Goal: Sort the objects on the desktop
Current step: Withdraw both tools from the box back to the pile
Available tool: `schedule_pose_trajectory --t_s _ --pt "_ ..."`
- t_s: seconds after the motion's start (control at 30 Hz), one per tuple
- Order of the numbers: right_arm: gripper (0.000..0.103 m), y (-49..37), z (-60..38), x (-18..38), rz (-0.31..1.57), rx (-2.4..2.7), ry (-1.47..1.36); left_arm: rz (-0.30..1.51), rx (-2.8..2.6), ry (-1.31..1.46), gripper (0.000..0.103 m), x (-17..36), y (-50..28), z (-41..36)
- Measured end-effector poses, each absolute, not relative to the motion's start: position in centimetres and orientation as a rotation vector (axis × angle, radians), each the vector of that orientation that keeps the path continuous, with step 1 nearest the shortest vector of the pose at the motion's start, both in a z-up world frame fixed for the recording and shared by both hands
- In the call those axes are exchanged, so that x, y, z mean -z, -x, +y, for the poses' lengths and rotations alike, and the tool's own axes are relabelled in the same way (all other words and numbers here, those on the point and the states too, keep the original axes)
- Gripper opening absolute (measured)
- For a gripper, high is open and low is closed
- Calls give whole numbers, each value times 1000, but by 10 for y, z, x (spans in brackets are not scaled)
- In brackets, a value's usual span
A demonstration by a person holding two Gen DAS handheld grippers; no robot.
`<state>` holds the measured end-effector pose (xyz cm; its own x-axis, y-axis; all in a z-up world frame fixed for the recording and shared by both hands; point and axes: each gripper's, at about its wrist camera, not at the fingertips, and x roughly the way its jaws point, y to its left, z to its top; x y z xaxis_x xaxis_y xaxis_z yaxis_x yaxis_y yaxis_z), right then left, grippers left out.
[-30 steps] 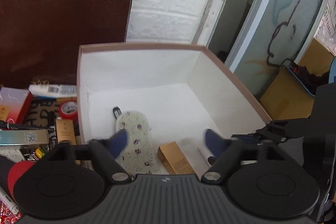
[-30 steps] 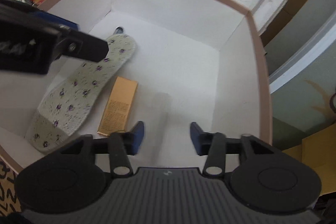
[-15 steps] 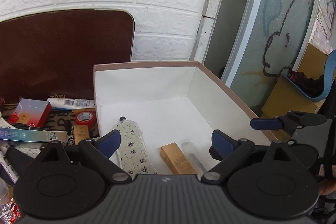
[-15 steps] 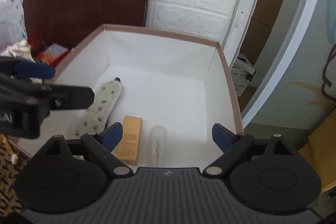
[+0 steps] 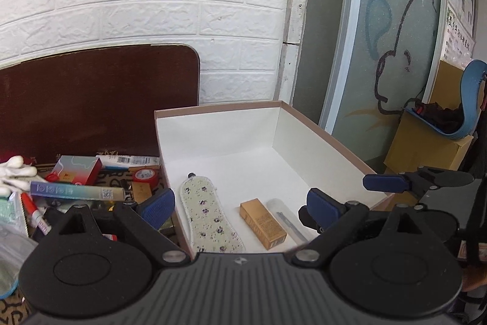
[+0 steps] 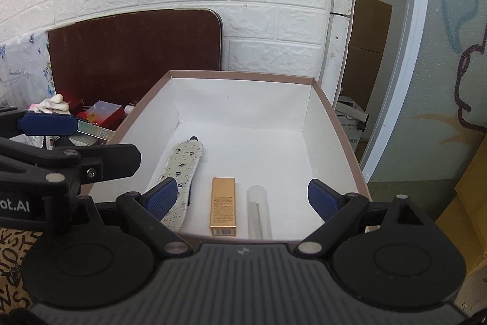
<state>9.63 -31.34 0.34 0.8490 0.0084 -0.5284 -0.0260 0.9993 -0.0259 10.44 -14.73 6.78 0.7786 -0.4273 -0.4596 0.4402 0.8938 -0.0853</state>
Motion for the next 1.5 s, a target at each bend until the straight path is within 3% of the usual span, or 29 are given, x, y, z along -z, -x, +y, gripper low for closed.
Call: schedule_pose_trajectory --t_s 0.37,0.93,1.33,1.5 --pt "91 -57 -266 15 498 -14 125 564 338 -20 96 -41 -74 -109" --pt "91 -31 -187 70 649 -224 196 724 262 67 96 16 -34 -27" --pt "89 -35 -128 93 711 -420 233 753 118 220 94 43 -53 38" --pt "66 -48 -115 101 726 -463 244 775 96 289 88 52 -70 58"
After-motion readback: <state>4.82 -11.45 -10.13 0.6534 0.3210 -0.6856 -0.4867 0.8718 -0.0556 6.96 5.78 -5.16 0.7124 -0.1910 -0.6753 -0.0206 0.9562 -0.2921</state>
